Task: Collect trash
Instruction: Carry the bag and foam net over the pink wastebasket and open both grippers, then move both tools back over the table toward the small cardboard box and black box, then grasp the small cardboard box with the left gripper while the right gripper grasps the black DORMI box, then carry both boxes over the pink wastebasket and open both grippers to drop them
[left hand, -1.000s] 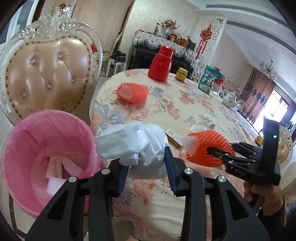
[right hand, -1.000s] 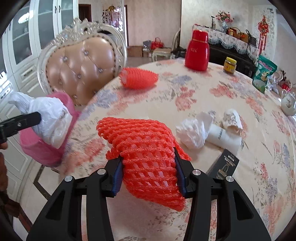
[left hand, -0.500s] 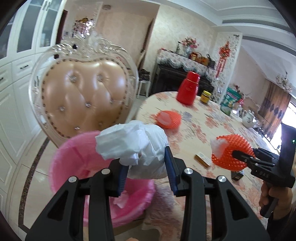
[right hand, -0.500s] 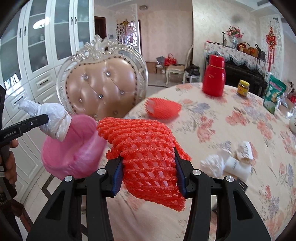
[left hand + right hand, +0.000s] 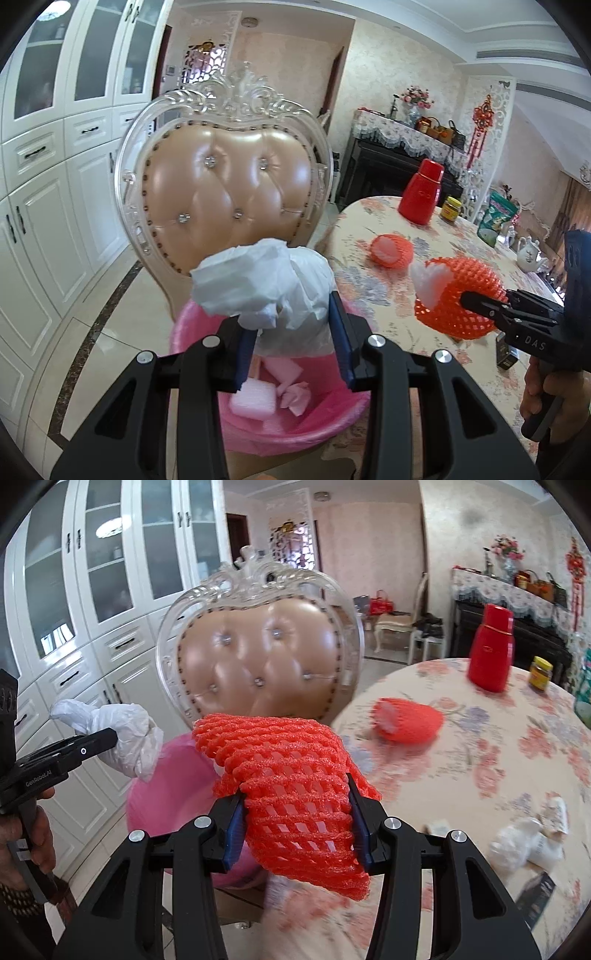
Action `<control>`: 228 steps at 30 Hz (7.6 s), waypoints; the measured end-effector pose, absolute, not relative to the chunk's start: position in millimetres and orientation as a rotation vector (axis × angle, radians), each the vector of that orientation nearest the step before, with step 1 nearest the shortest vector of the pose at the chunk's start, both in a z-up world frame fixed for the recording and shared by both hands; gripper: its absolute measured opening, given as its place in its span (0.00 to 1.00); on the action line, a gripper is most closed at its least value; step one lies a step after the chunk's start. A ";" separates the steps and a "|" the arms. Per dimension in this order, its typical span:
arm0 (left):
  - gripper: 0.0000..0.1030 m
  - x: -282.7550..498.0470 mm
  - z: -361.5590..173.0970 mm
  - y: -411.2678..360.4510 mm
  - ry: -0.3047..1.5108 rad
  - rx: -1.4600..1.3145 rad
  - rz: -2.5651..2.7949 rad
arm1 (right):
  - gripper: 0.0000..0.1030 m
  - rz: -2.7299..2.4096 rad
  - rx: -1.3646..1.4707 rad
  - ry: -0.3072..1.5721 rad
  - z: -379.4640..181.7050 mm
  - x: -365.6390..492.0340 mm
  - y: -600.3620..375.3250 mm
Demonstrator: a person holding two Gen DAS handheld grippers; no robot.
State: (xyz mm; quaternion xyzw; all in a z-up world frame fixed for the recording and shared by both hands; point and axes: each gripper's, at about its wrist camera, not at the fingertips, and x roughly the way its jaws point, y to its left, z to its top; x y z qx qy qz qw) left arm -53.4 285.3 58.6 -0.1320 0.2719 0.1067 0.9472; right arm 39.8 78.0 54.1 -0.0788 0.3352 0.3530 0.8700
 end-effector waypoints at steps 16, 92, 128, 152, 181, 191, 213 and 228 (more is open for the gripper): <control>0.35 -68.5 50.9 320.0 0.557 -0.291 0.268 | 0.48 0.818 -0.217 0.750 31.4 36.3 153.6; 0.81 44.4 27.2 150.7 0.649 -0.241 0.061 | 0.82 0.294 -0.049 0.733 5.7 65.8 -122.8; 0.66 186.8 -70.8 4.0 0.898 -0.195 -0.018 | 0.82 0.090 0.115 0.829 -36.4 95.8 -198.3; 0.33 172.6 -73.5 1.5 0.936 -0.129 -0.062 | 0.76 0.071 0.066 0.882 -48.4 100.5 -186.3; 0.33 151.6 -80.7 12.7 0.977 -0.095 -0.028 | 0.38 0.178 0.009 0.850 -40.6 88.7 -171.7; 0.31 133.1 -56.1 22.4 0.911 -0.113 -0.049 | 0.38 0.212 0.007 0.821 -33.7 83.7 -163.9; 0.31 38.1 32.2 151.0 0.668 -0.220 0.057 | 0.38 0.343 -0.084 0.743 19.6 61.5 -74.3; 0.31 -10.1 33.5 242.2 0.633 -0.283 0.196 | 0.38 0.516 -0.154 0.734 33.2 51.2 28.3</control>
